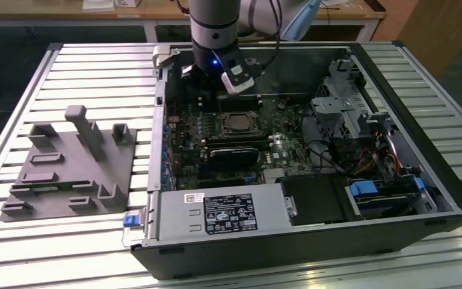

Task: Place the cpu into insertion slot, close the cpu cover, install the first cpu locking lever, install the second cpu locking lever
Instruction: 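Install the first cpu locking lever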

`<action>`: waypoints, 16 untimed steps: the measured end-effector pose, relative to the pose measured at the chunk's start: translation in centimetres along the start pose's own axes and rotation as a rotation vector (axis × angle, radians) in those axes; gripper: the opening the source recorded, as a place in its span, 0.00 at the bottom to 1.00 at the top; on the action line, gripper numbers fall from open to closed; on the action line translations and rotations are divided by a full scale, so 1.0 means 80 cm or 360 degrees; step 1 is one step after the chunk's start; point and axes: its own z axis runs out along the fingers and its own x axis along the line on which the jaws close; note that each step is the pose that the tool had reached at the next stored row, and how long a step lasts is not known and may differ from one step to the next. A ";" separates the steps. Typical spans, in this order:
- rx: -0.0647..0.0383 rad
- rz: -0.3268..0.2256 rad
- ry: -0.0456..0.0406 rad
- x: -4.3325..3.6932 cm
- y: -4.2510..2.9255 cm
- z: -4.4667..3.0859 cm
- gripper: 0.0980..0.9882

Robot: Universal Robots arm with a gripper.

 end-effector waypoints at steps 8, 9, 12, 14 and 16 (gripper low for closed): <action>-0.0002 0.0000 0.0000 -0.025 0.0008 0.0002 0.02; -0.0003 0.0000 0.0000 -0.028 0.0009 0.0003 0.02; -0.0003 0.0000 0.0000 -0.035 0.0011 0.0002 0.02; -0.0003 0.0000 0.0000 -0.035 0.0011 0.0003 0.02; -0.0003 0.0000 0.0000 -0.036 0.0011 0.0003 0.02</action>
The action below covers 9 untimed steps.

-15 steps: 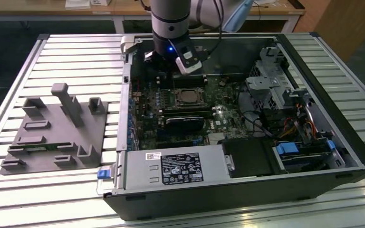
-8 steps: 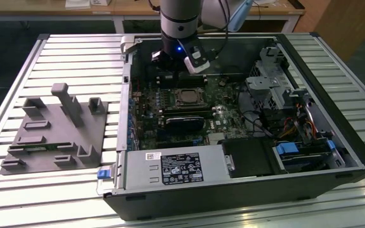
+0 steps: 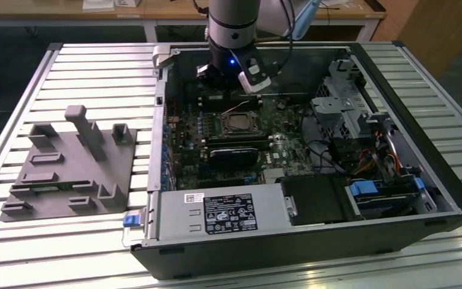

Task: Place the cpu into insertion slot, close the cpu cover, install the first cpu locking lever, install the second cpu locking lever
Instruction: 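Install the first cpu locking lever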

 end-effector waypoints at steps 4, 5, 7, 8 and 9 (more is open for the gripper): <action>0.0005 -0.0007 -0.0028 0.000 -0.0001 0.0008 0.02; 0.0008 -0.0010 -0.0045 0.000 -0.0002 0.0011 0.02; 0.0015 -0.0018 -0.0082 0.000 -0.0004 0.0017 0.02; 0.0019 -0.0023 -0.0101 0.001 -0.0005 0.0020 0.02; 0.0023 -0.0027 -0.0117 0.001 -0.0005 0.0023 0.02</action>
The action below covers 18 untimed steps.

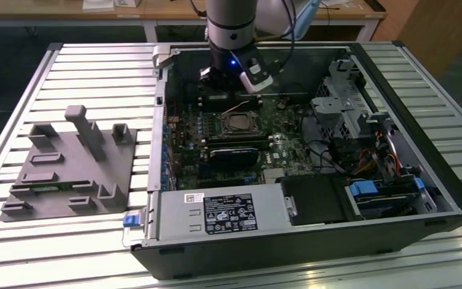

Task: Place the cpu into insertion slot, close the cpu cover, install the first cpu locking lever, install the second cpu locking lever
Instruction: 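Install the first cpu locking lever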

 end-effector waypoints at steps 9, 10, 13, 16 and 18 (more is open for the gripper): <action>0.0004 -0.0010 -0.0047 -0.001 -0.0011 0.0066 0.02; 0.0004 -0.0010 -0.0049 -0.002 -0.0012 0.0074 0.02; 0.0004 -0.0010 -0.0053 -0.004 -0.0010 0.0098 0.02; 0.0004 -0.0009 -0.0056 -0.006 -0.0007 0.0127 0.02; 0.0004 -0.0008 -0.0058 -0.007 0.0004 0.0150 0.02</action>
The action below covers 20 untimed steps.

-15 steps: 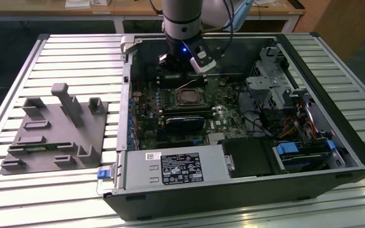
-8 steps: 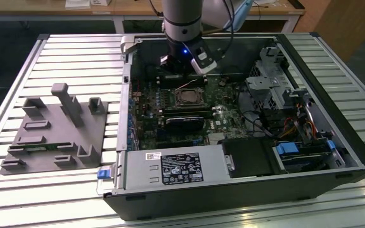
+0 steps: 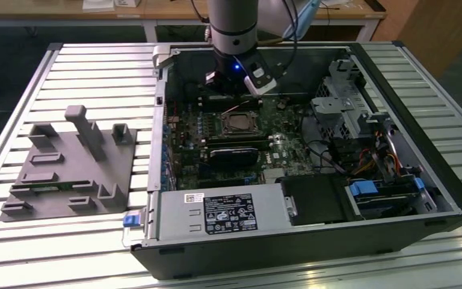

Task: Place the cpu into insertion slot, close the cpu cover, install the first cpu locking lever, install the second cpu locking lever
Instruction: 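Install the first cpu locking lever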

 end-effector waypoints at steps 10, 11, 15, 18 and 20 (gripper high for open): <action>0.0002 0.0005 -0.0001 -0.001 0.0078 0.0167 0.02; 0.0002 0.0006 -0.0001 -0.001 0.0088 0.0181 0.02; 0.0003 0.0008 -0.0002 -0.004 0.0106 0.0222 0.02; 0.0017 0.0031 -0.0007 -0.005 0.0107 0.0232 0.02; 0.0030 0.0063 -0.0014 -0.005 0.0106 0.0237 0.02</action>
